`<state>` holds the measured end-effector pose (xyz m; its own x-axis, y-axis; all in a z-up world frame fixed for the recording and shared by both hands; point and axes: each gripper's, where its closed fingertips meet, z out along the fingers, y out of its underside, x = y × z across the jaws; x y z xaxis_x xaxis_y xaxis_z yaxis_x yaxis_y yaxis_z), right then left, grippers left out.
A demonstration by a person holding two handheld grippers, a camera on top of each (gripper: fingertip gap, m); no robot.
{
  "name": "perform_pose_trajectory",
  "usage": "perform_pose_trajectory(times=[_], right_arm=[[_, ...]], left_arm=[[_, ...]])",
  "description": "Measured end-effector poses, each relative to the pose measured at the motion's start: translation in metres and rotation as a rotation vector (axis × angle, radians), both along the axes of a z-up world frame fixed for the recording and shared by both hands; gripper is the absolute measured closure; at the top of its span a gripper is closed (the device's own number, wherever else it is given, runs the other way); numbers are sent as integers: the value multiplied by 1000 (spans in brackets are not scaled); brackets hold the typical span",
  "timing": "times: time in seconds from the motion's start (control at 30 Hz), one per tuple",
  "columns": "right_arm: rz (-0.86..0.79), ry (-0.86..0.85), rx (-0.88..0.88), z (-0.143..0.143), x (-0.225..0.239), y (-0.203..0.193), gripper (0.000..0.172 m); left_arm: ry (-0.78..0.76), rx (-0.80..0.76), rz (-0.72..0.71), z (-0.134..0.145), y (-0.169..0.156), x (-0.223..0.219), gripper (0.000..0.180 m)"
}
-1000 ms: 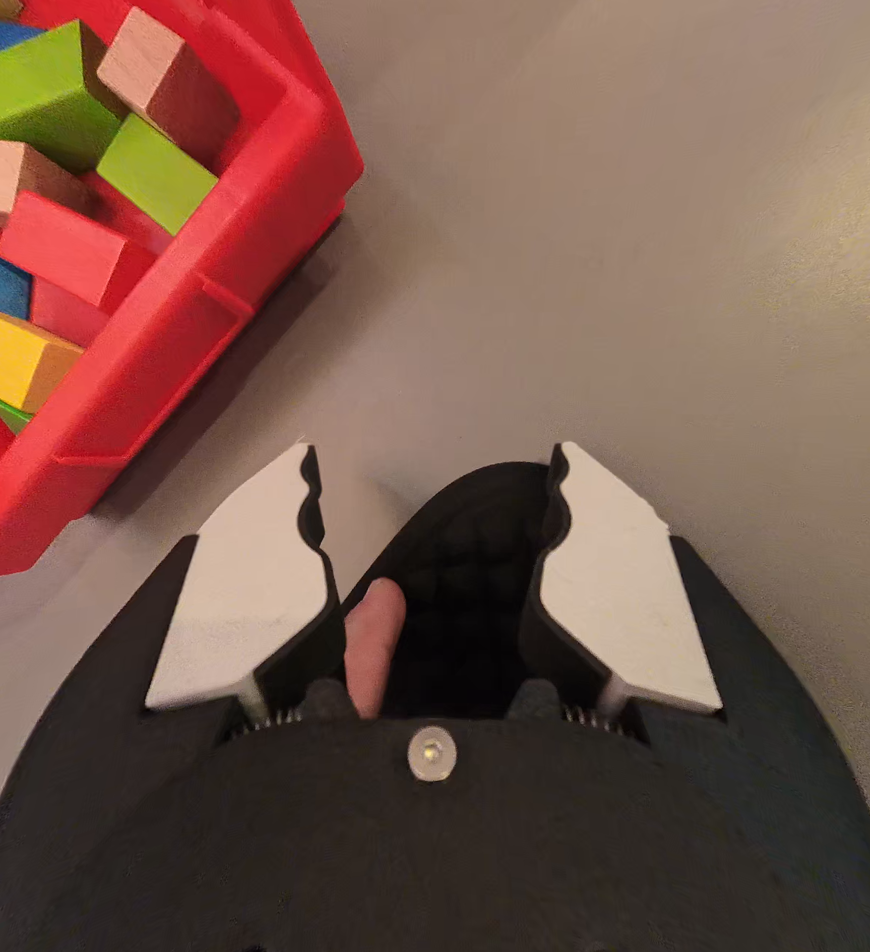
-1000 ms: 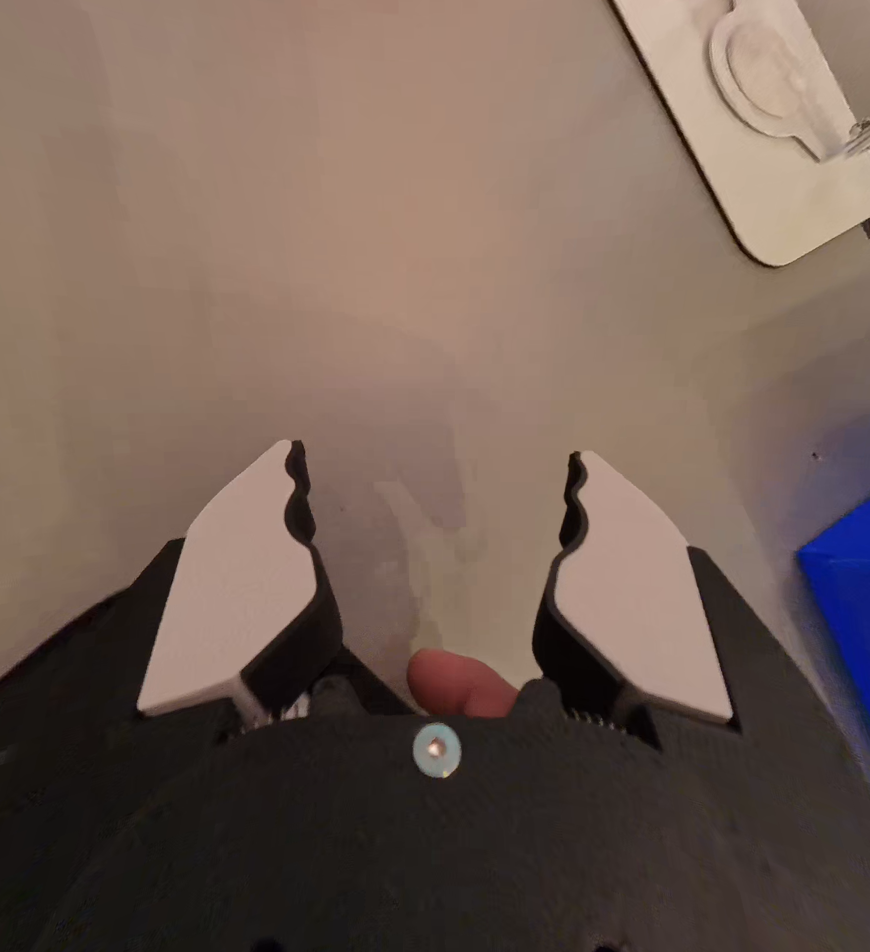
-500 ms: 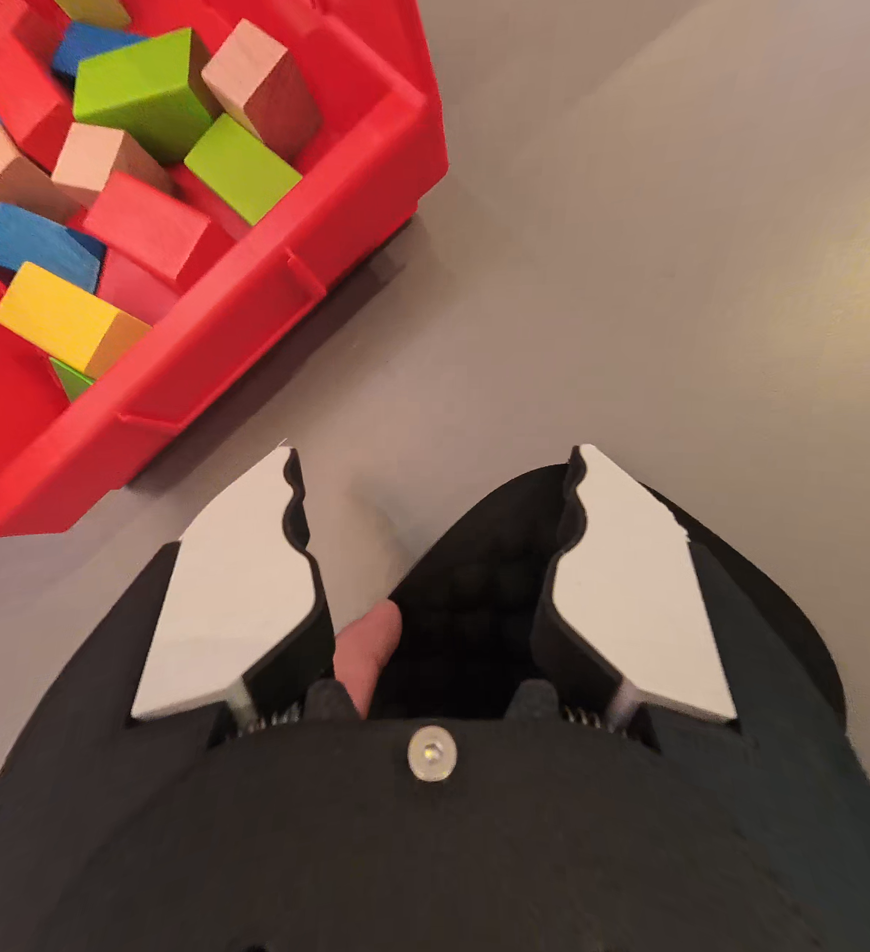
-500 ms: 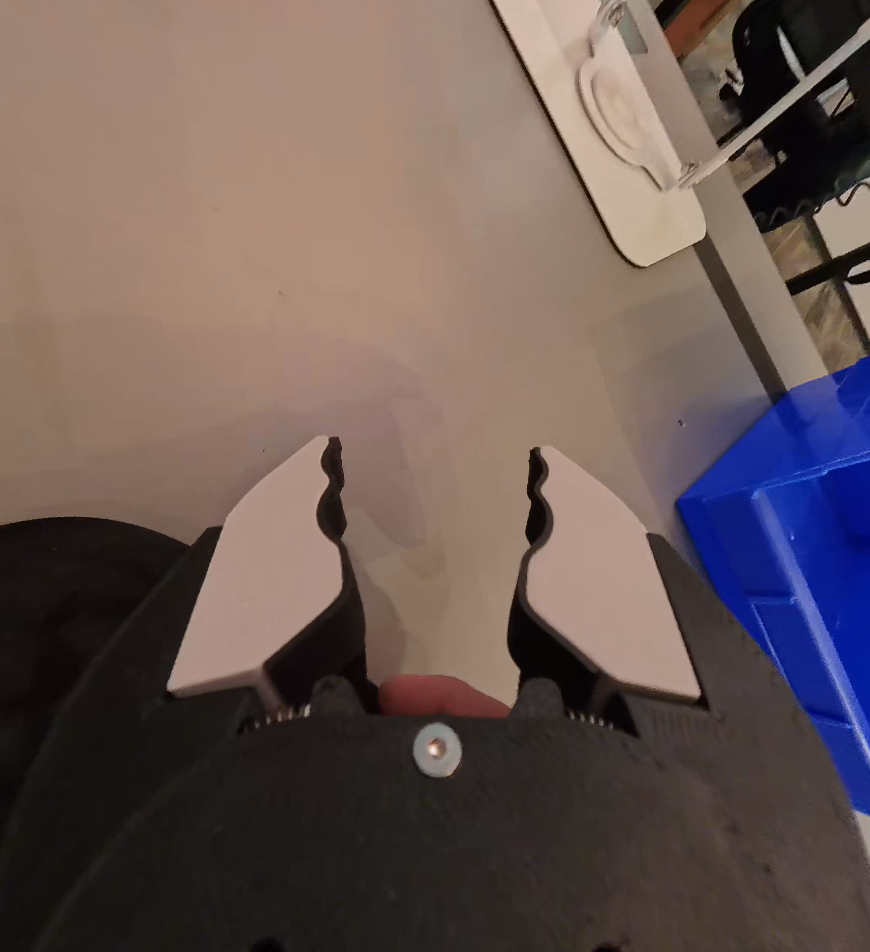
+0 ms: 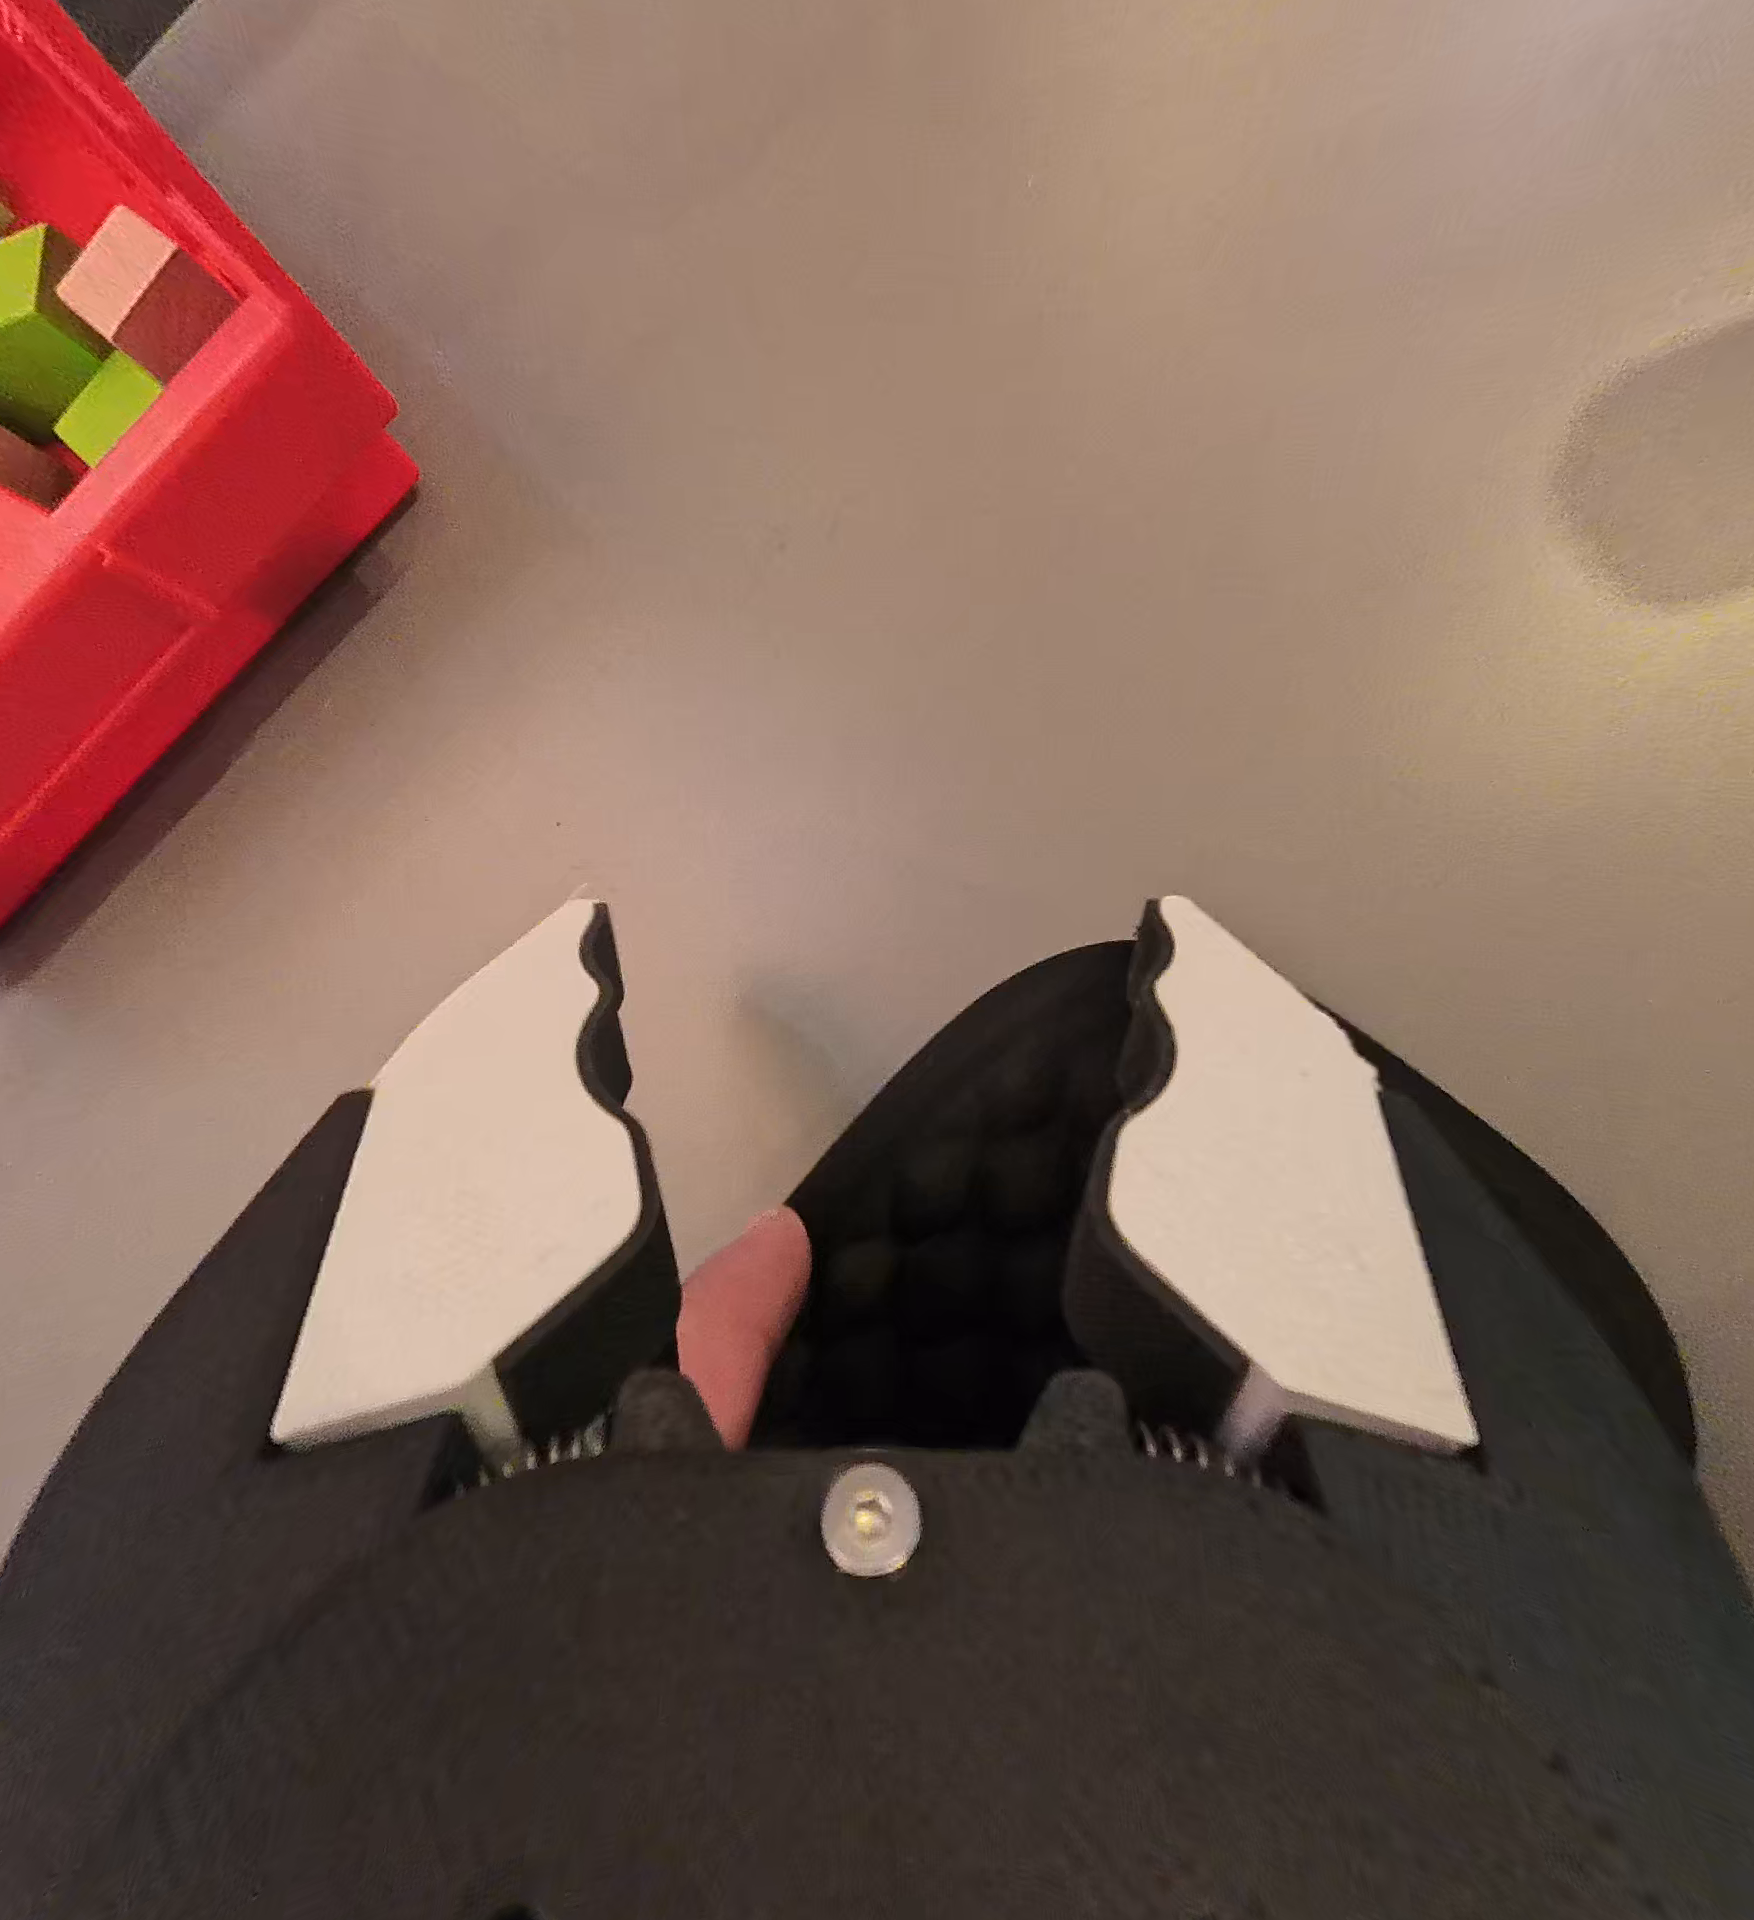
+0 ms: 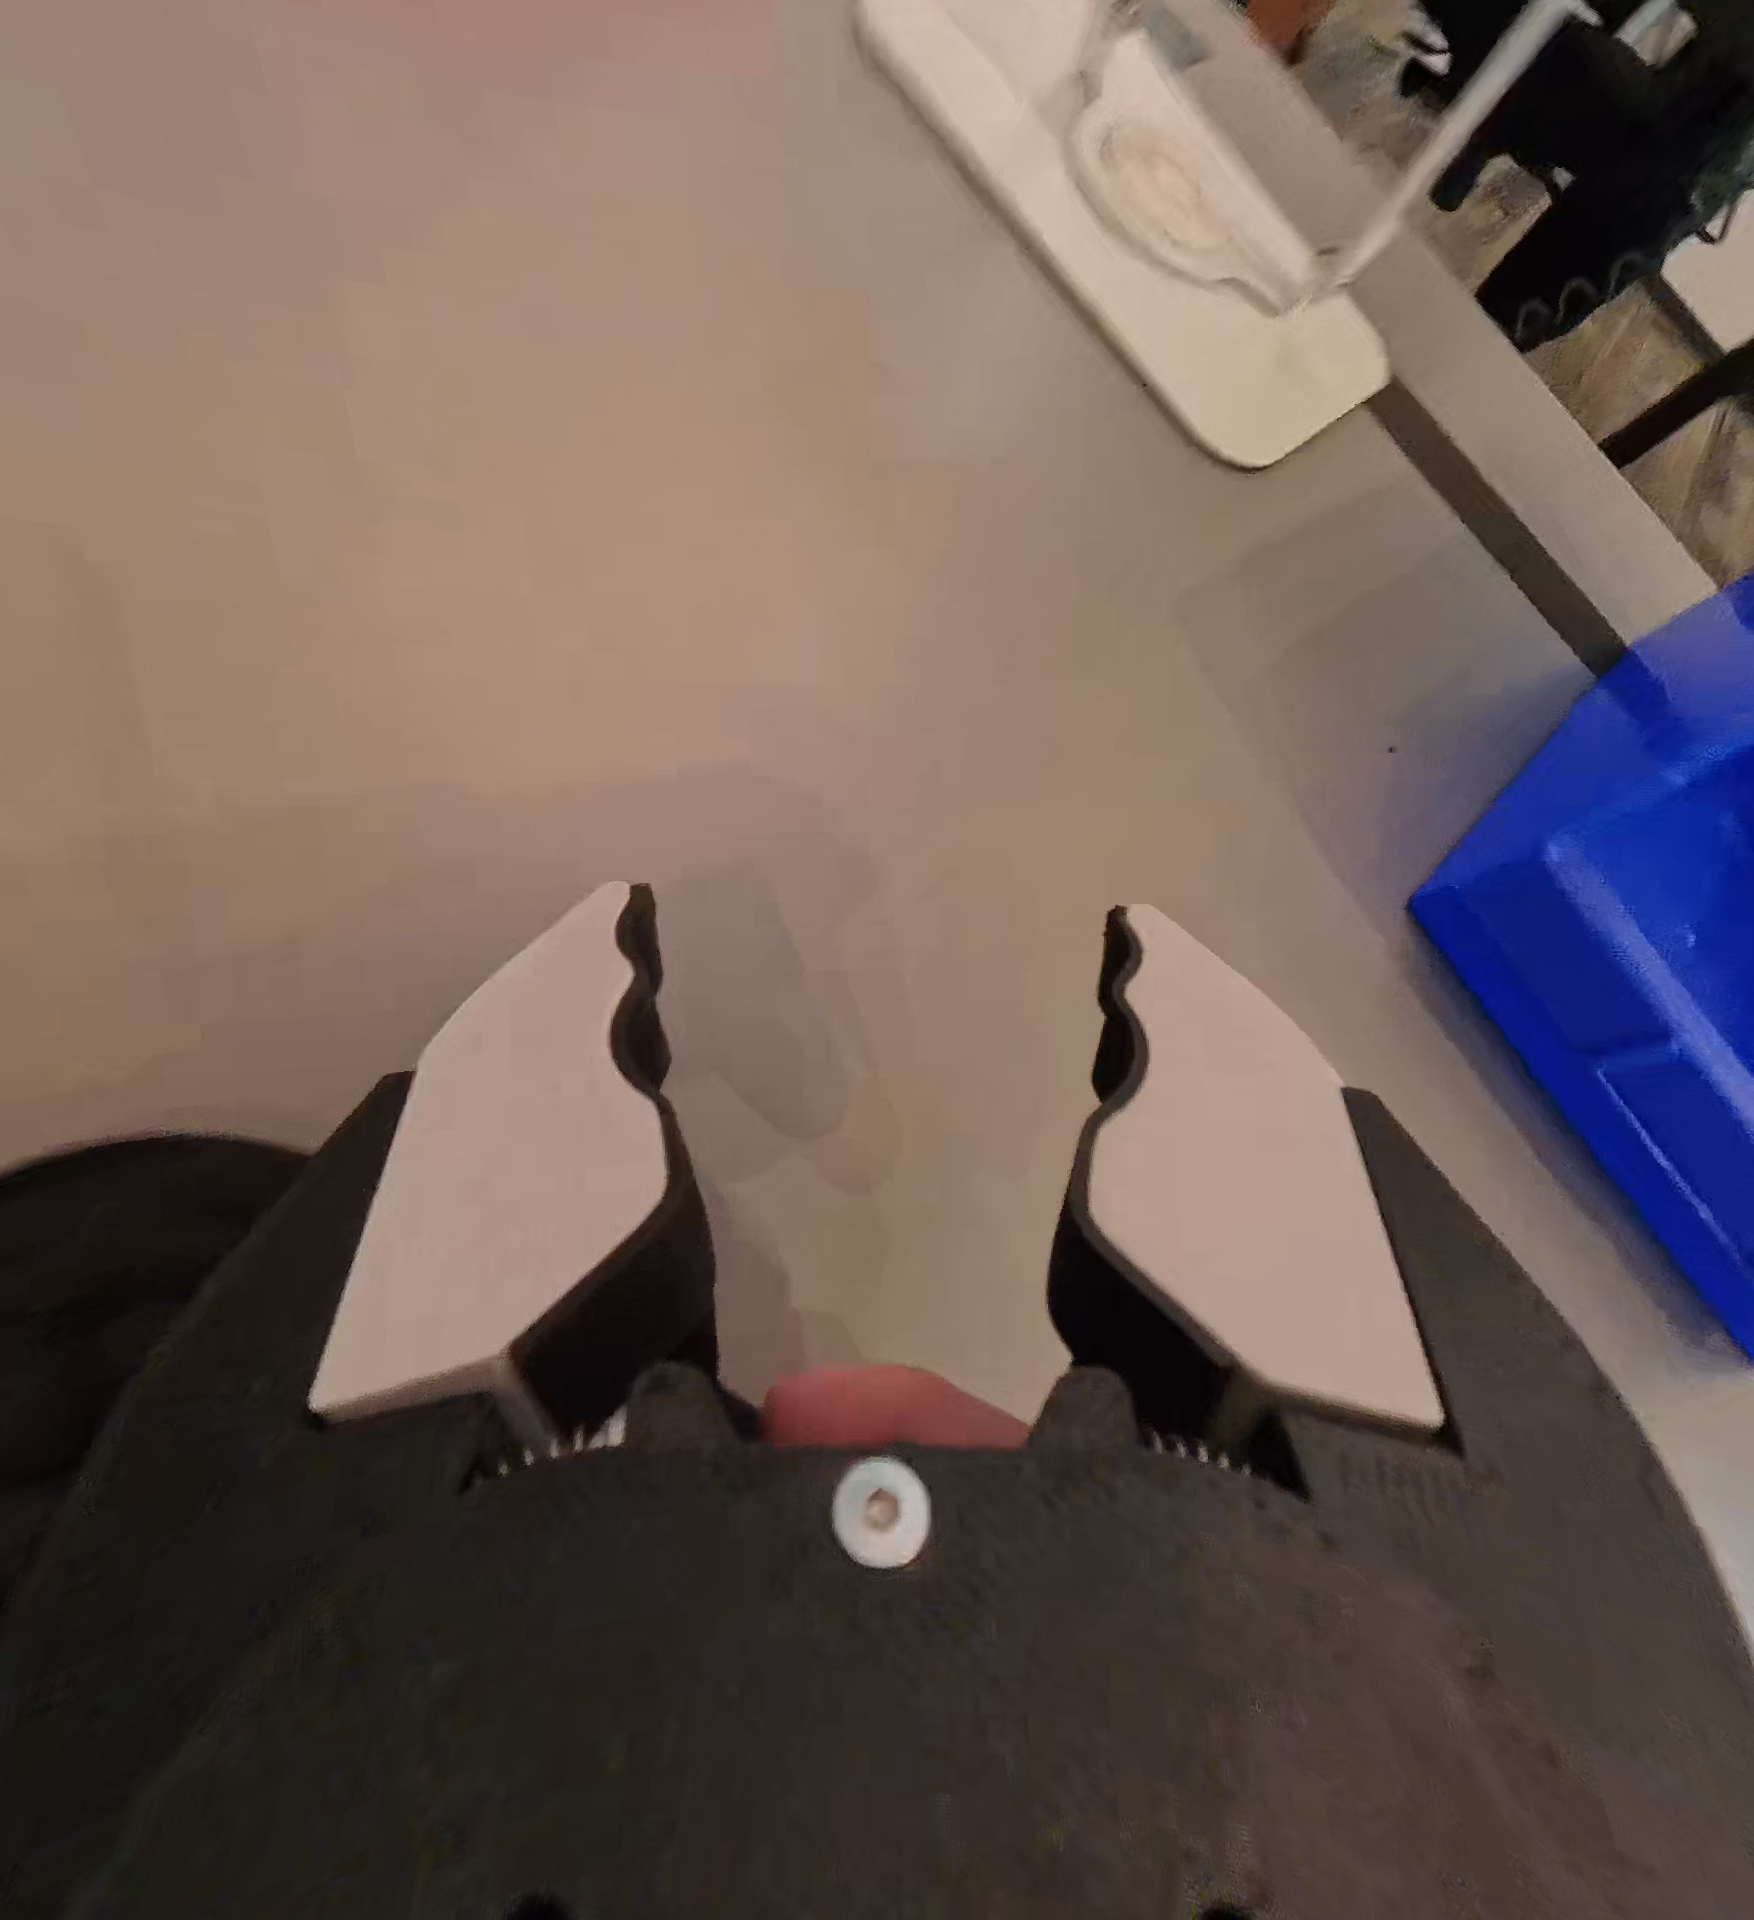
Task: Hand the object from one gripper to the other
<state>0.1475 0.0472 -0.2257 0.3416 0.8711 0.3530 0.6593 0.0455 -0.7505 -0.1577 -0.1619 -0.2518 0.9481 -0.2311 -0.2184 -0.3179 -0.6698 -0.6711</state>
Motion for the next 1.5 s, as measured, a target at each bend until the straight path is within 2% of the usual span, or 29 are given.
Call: perform_pose_trajectory(times=[0.07, 0.13, 0.23, 0.3, 0.33, 0.4, 0.47, 0.57, 0.6, 0.63, 1.03, 1.07, 1.1, 1.13, 1.17, 1.23, 1.3, 1.37, 1.43, 1.5], right_arm=[[-133, 93, -3, 29, 23, 37, 94], [-328, 144, 24, 56, 69, 93, 92], [-555, 212, 12, 72, 142, 177, 93], [-624, 268, -36, 67, 175, 224, 89], [-648, 295, -77, 62, 187, 242, 107], [-685, 322, -145, 52, 203, 270, 113], [-654, 299, -229, 36, 201, 285, 120], [-623, 229, -295, 18, 194, 298, 148], [-618, 208, -295, 15, 192, 300, 161], [-617, 188, -287, 14, 192, 302, 164], [-584, 136, -320, 11, 181, 312, 169], [-598, 121, -316, 11, 185, 311, 165], [-627, 130, -297, 16, 190, 311, 149], [-650, 156, -272, 27, 195, 309, 121], [-646, 189, -233, 43, 195, 302, 112], [-596, 243, -114, 83, 184, 281, 115], [-485, 278, -29, 121, 152, 246, 120], [-323, 265, 38, 146, 101, 206, 126], [-133, 271, 7, 154, 40, 163, 129], [19, 297, -95, 149, -20, 125, 127]], left_arm=[[-19, 36, 14, 9, 5, -3, 82], [-37, 119, 47, 31, 16, -10, 86], [-72, 191, 83, 54, 32, -19, 91], [-113, 197, 85, 55, 42, -18, 92], [-116, 191, 87, 52, 46, -17, 92], [-112, 197, 92, 51, 52, -15, 93], [-113, 212, 101, 53, 55, -13, 96], [-131, 205, 121, 51, 56, -14, 98], [-126, 202, 131, 50, 56, -17, 99], [-117, 196, 140, 48, 55, -20, 99], [-151, 184, 193, 40, 55, -30, 103], [-151, 188, 198, 42, 55, -31, 102], [-147, 197, 204, 45, 55, -34, 101], [-142, 213, 211, 50, 55, -37, 101], [-135, 229, 218, 56, 54, -40, 102], [-107, 254, 235, 66, 51, -50, 102], [-77, 279, 251, 77, 50, -61, 104], [-38, 292, 262, 86, 53, -73, 104], [1, 287, 258, 93, 59, -83, 106], [40, 261, 250, 95, 67, -93, 106]])
